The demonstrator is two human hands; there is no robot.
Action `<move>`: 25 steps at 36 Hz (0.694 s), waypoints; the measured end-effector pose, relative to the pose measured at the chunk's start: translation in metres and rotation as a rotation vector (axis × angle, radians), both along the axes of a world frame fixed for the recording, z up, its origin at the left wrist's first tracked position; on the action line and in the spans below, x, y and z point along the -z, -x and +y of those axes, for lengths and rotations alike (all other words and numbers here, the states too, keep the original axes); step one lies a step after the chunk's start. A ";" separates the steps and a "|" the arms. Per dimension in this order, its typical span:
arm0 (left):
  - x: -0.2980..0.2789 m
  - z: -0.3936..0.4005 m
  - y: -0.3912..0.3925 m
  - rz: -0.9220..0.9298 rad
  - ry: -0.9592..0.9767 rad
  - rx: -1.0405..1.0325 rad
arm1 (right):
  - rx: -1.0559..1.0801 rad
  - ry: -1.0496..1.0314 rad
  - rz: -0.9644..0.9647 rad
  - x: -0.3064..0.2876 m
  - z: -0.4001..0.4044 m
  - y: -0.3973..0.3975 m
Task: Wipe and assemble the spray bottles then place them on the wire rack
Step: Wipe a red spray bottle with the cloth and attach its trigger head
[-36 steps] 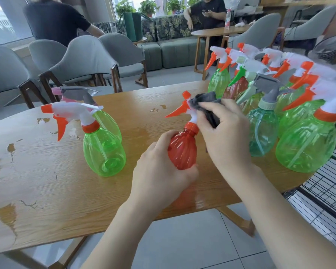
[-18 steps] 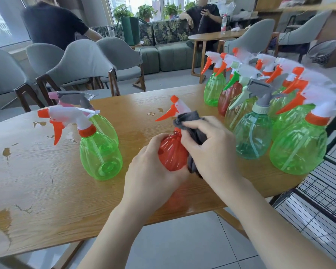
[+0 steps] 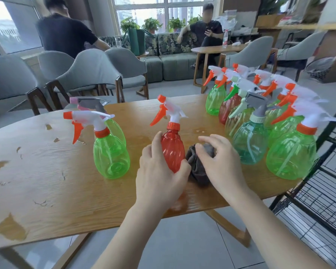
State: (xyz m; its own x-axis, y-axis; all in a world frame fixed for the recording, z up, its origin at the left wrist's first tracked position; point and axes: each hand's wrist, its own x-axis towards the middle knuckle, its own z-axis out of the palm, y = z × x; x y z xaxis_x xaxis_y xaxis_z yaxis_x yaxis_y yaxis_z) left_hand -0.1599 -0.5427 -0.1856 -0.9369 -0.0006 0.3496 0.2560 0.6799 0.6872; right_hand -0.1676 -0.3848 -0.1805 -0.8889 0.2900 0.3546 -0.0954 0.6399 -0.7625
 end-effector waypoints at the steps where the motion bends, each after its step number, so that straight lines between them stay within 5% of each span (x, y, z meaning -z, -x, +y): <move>1: 0.001 0.001 -0.002 -0.005 -0.005 0.003 | 0.004 0.005 0.030 -0.003 -0.002 -0.002; 7: 0.004 0.006 -0.008 0.012 -0.019 0.007 | -0.031 0.090 0.155 -0.034 -0.019 -0.007; 15: 0.001 0.008 -0.014 0.027 0.063 -0.037 | -0.071 -0.065 0.163 -0.081 -0.043 -0.001; 25: 0.002 0.002 -0.022 0.073 0.142 -0.046 | 0.198 -0.205 0.096 -0.088 -0.047 -0.001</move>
